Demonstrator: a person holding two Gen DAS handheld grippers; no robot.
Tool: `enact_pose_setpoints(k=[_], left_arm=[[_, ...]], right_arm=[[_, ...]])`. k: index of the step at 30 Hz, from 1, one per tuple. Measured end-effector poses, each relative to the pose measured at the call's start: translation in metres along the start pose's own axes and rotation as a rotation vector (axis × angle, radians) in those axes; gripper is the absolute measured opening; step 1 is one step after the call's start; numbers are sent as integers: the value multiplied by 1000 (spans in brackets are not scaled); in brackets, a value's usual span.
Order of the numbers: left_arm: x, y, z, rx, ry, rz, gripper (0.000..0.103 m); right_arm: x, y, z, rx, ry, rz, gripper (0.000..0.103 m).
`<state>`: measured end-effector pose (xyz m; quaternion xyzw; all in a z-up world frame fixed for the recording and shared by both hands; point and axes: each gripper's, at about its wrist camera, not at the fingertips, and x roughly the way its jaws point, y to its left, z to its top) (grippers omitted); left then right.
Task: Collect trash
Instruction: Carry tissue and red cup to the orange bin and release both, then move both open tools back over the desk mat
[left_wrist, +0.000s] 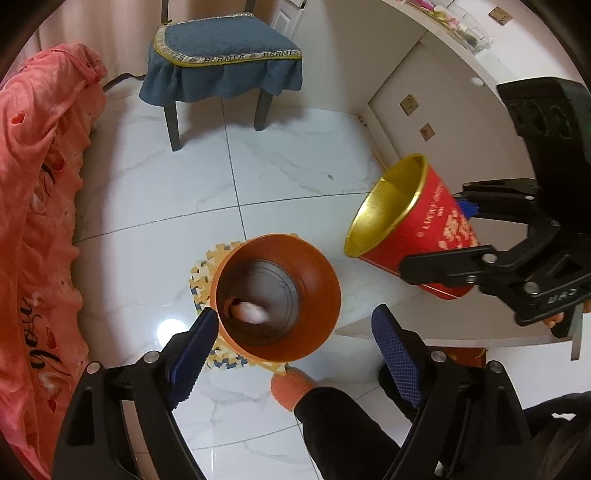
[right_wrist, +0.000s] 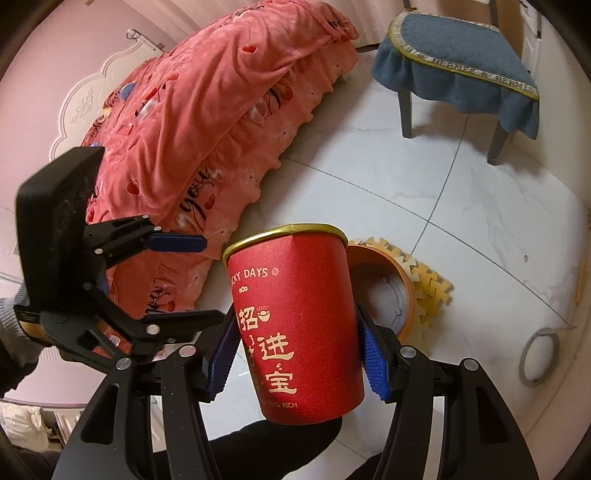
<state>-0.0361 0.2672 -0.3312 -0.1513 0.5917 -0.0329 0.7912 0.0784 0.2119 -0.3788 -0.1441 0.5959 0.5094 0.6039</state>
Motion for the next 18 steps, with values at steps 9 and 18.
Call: enact_pose_setpoints(k=[9,18], left_arm=[[0,4,-9,-21,26,17,84],[-14,-3,-5,-37,14,19,84]], right_arm=[[17,4,5,-19,14,-50,85],[-5,9,0,-46,17,-28,85]])
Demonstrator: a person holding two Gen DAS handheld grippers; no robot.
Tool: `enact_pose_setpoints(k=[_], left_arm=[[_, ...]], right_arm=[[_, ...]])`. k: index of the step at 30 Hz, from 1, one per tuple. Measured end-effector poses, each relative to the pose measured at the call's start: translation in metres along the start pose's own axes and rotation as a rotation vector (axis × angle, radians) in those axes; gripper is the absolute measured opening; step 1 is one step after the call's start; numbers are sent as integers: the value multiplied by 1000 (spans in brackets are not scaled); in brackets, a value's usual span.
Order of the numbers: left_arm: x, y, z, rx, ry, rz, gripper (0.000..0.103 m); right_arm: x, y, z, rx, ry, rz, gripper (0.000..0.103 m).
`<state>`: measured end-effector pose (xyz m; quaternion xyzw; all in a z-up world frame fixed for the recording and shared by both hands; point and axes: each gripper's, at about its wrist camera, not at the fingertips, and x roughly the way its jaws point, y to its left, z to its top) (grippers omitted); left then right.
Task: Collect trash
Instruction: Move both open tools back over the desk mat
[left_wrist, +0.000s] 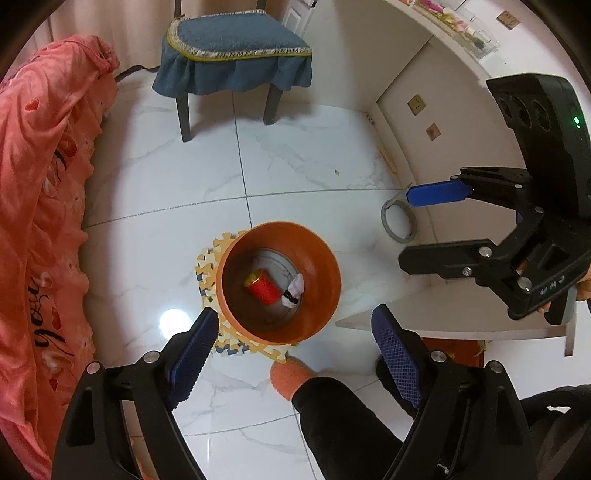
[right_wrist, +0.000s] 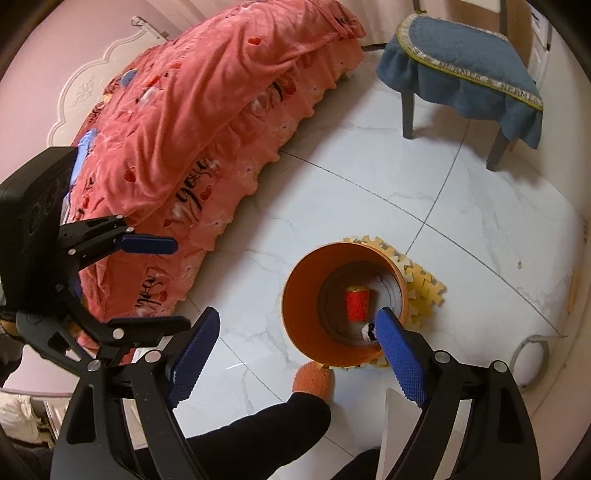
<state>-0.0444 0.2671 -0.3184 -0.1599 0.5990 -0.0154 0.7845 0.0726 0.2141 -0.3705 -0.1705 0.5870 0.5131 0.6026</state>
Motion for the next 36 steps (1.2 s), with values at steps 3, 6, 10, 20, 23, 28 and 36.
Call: enact_pose_setpoints(k=[3,6,10,20,23,28,36], left_arm=[[-14,-9,3,6,-19,1,84],[-31,-22,5,13,-46,1,84],[-53,-41,7,34,-69,18,88],[-107,-107,14,63,-154,42,88],[-120,-127,20,91,-175,47,92],[-137,-169,30,167,-223,38,93],[-141,-237,54,312,-252,2,93]], right_arm=[[-22,5,-4,-5,-22,24,85],[-43,11,-7,-4,-36,35,85],[-78,16,-14,0,-71,52,85],[-189,20,-46,2,-204,48,89],[-222,17,-60,3,-244,40,89],[-275,4,-87,1,-319,-11,89],[-343,-35,-137,72,-435,-84,89]])
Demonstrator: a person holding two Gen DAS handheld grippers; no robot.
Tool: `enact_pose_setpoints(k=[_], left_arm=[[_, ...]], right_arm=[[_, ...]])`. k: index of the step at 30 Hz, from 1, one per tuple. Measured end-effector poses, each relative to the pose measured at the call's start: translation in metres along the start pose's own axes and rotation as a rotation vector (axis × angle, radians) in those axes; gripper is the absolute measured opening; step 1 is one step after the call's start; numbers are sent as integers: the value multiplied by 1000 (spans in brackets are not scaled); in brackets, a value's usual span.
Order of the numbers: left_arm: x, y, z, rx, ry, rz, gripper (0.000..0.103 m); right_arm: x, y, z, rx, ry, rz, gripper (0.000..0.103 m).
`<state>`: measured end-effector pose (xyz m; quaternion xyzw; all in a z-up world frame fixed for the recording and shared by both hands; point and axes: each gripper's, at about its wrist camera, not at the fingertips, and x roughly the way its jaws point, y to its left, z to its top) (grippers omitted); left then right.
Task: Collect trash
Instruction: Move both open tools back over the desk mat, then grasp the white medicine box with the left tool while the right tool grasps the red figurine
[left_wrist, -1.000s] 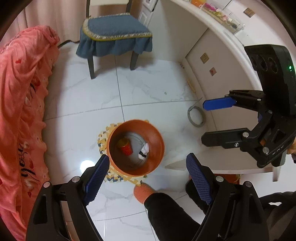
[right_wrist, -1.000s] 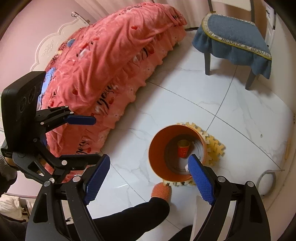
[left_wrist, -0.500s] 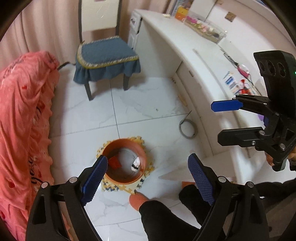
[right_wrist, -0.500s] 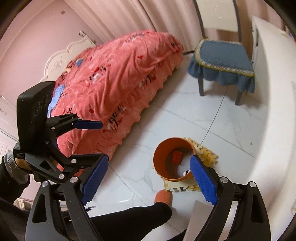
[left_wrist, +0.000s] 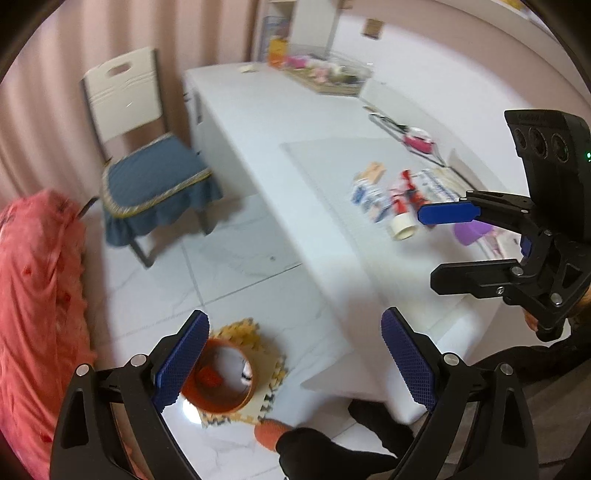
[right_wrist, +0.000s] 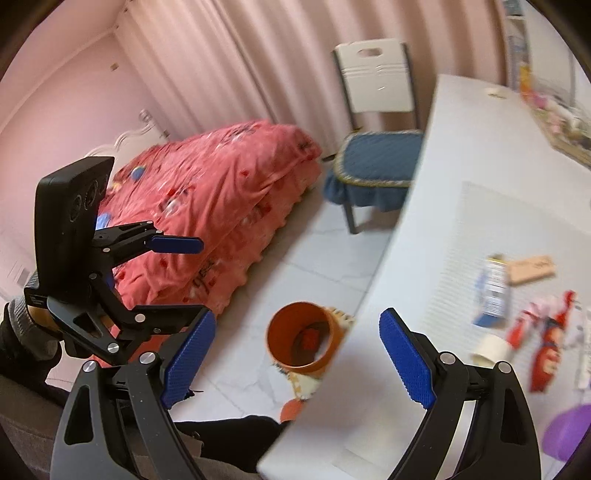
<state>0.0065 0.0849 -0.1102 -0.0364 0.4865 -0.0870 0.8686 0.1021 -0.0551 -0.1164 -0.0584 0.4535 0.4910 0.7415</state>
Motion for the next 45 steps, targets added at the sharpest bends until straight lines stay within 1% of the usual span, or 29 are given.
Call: enact_pose_setpoints(k=[6,10,17,23,26,27,31,34,36,39,43,45], left_arm=[[11,-39,25,94,-1,-45,93],[20,-63,39,149,10,-77,93],[44,-94,60,219,45,-121,93],[70,-103,78,237,79,-128,93],[82,-103,86,229,87,-128,93],[89,-101,91,214,93,-132,93],[113,-99,102,175,114,-136,93],[130,-99,107,161,132,-131,93],[143,-97,110,144,150,-118,93],[161,-93,113,107,175,-112,93],[177,-92,118,77,187,-105,93],[185,-92,120,53,190,-95,93]], right_arm=[[-44,-43,-15,79,-63,-61,89],[-61,-67,-25,126,-88,-102,89],[-80,-102,-47,217,-104,-160,89],[-82,-130,-58,275,-107,-191,89],[-78,-143,-59,295,-108,-200,89],[-77,-148,-59,303,-106,-212,89],[-67,-166,-57,325,-93,-214,88],[-58,-178,-53,313,-75,-216,83],[-49,-189,-52,316,-54,-228,78],[-36,-206,-54,326,-18,-243,74],[-27,-221,-58,338,4,-256,73],[-22,-228,-61,349,16,-256,68]])
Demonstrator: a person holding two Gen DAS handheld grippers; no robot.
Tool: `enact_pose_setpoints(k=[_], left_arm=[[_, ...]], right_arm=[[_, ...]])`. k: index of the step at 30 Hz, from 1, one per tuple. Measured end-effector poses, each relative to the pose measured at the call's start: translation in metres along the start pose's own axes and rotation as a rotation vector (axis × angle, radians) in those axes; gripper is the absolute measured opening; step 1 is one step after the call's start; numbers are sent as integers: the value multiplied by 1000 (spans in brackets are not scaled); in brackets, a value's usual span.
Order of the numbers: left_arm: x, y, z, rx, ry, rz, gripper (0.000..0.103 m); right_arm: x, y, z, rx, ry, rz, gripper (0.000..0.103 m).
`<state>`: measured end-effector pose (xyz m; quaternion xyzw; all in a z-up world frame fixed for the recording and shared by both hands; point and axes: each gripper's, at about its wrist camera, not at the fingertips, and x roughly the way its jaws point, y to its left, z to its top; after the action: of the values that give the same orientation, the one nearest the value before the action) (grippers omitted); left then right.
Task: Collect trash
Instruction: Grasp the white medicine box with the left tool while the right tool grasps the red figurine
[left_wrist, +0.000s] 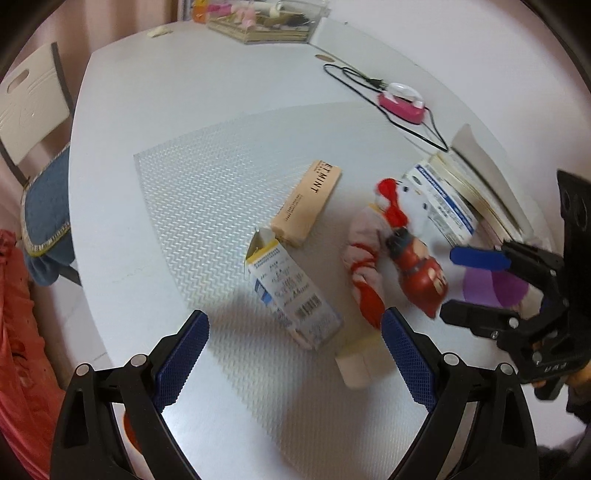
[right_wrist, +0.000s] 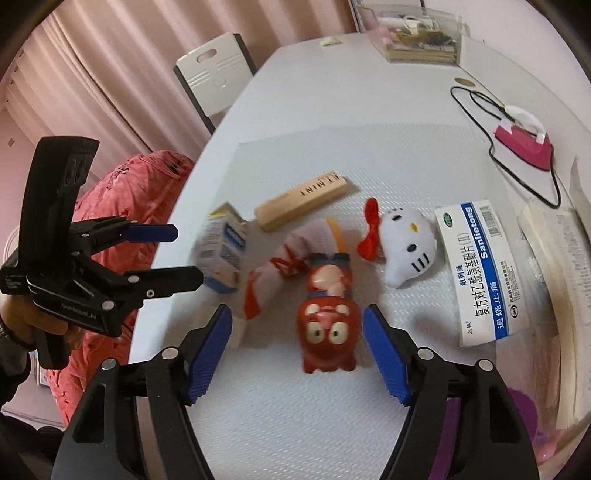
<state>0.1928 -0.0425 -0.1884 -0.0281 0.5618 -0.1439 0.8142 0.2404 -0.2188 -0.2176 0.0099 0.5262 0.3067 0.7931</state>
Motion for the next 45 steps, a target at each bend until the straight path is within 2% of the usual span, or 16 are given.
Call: enact_pose_setpoints(k=[1,2,3,7,9,10,12,15,24,29,33,40,45], left_arm=[[3,1,2,-15,-2,4,89],[6,1,3,-27,-1,4,76],[11,1,4,-41,15,6,72],[24,2,4,-65,38,17,71],[28,-1,3,-56,46,21,65],[29,-2,3,-53,50,26,62],[30,-3,3,-55,44,29,60],[30,-5,4,-38,43,18,52],[21,-9,-4,-33,33,-17,31],[8,-6,-9,-46,13,-38,29],[-7,-11,-14,-15,-8,-38,29],[-46,-23,-31,56,-32,-9,29],[-86,-23,-54,81,-57,23,29]], right_arm=[[2,-2,0,1,5,2,66],[5,-3,0,-2,10,3,65],[8,-5,0,-5,14,2,65],[19,-10,0,2,35,6,65],[24,-11,0,-2,49,5,63],[27,-12,-1,-5,57,3,61],[34,-14,-1,-13,77,-1,49],[35,-14,-1,-31,77,-16,42],[24,-19,-5,-30,73,14,40],[5,-21,-14,-22,54,30,40],[-10,-18,-20,-16,41,58,40],[-42,3,-27,-77,14,86,40],[-60,28,-30,-119,-2,105,40]])
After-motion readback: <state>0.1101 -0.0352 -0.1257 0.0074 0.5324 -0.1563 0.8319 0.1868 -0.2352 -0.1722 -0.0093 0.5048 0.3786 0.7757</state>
